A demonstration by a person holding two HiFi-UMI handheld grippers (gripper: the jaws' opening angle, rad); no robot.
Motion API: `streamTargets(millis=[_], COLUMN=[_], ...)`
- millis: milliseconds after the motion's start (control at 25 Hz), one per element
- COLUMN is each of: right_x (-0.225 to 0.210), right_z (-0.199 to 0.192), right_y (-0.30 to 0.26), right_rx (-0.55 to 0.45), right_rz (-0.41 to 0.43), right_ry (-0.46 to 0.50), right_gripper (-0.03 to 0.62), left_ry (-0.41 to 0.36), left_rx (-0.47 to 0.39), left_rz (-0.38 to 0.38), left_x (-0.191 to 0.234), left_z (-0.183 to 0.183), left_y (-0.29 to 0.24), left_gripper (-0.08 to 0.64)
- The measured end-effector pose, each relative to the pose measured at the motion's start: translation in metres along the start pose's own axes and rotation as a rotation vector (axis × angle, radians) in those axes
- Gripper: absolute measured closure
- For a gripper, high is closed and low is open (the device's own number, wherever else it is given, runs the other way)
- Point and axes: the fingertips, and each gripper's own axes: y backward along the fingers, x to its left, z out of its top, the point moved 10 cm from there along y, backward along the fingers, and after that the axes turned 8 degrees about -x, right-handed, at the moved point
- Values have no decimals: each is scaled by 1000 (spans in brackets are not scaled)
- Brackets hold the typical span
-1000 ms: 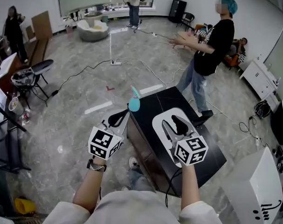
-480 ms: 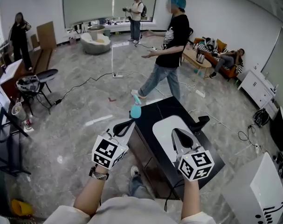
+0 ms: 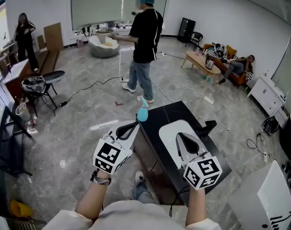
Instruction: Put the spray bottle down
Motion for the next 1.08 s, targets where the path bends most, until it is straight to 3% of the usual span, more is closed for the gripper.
streamTargets(millis=[1080], right_x=[5], right_z=[2], right_y=[4], right_rx=[-15], right_rz=[30], right_ry=[17], right_gripper=[588], left_ry=[4], left_rx=[5], left_rz=[47], left_x=[-7], left_z=[-1], left_y=[14], left_gripper=[557])
